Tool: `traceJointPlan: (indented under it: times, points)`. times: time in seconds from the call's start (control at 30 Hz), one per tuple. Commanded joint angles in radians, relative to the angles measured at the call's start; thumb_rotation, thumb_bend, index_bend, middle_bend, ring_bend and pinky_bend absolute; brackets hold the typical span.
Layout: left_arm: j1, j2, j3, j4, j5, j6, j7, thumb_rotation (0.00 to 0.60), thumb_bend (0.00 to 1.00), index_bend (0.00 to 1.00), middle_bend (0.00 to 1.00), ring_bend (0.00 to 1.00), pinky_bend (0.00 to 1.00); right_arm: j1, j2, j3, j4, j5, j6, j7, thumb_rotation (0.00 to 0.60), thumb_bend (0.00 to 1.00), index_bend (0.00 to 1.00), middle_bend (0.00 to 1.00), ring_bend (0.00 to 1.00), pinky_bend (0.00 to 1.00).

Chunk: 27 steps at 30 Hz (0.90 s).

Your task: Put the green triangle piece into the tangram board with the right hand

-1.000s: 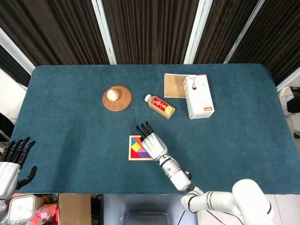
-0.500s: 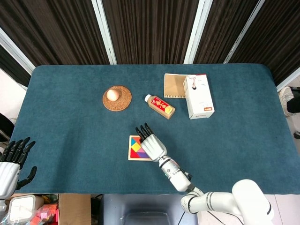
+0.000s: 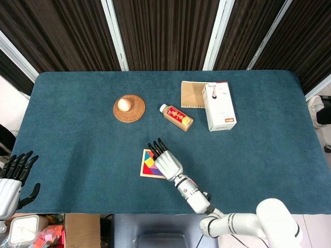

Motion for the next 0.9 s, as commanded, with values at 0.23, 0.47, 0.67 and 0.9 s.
traceJointPlan:
  times: [0.23, 0.47, 0.67, 0.9]
  points:
    - [0.001, -0.002, 0.000, -0.004, 0.002, 0.003, 0.005, 0.600, 0.46, 0.00, 0.00, 0.00, 0.05, -0.003, 0.001, -0.001, -0.006, 0.001, -0.001, -0.009, 0.600, 0.48, 0.61, 0.12, 0.00, 0.00]
    - [0.003, -0.003, 0.000, 0.009, 0.002, 0.006, -0.009, 0.600, 0.46, 0.00, 0.00, 0.00, 0.05, -0.006, 0.008, 0.004, -0.017, 0.011, -0.003, -0.016, 0.600, 0.48, 0.58, 0.12, 0.00, 0.00]
    - [0.000, 0.001, -0.004, 0.004, -0.003, 0.002, -0.010, 0.600, 0.46, 0.00, 0.00, 0.00, 0.05, -0.007, 0.016, 0.004, -0.027, 0.016, -0.004, -0.025, 0.600, 0.48, 0.56, 0.12, 0.00, 0.00]
    - [0.001, -0.004, -0.004, 0.006, -0.001, 0.006, -0.007, 0.600, 0.46, 0.00, 0.00, 0.00, 0.05, -0.007, 0.025, 0.001, -0.039, 0.020, -0.004, -0.035, 0.600, 0.48, 0.55, 0.12, 0.00, 0.00]
